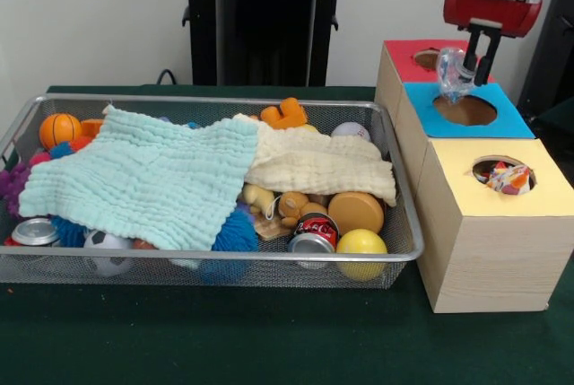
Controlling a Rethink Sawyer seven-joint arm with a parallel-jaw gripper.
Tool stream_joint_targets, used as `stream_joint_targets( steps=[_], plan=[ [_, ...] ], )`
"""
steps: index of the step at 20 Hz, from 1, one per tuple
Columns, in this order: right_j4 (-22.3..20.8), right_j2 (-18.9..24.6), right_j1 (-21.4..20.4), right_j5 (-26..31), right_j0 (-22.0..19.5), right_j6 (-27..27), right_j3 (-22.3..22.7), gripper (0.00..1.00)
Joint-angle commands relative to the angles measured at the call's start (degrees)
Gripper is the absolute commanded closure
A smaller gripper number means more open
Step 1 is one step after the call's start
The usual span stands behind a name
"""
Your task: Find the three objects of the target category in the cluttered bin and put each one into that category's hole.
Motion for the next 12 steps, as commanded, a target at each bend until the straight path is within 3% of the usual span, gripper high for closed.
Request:
stream_joint_targets(
  steps=[1,12],
  plan=[
    [2.8,1.4,5.7,-4.4,-0.3,14.8,4.0,1.0],
    [5.1,1.6,8.9,-8.2,0.0,14.0,2.8,1.0]
  ],
)
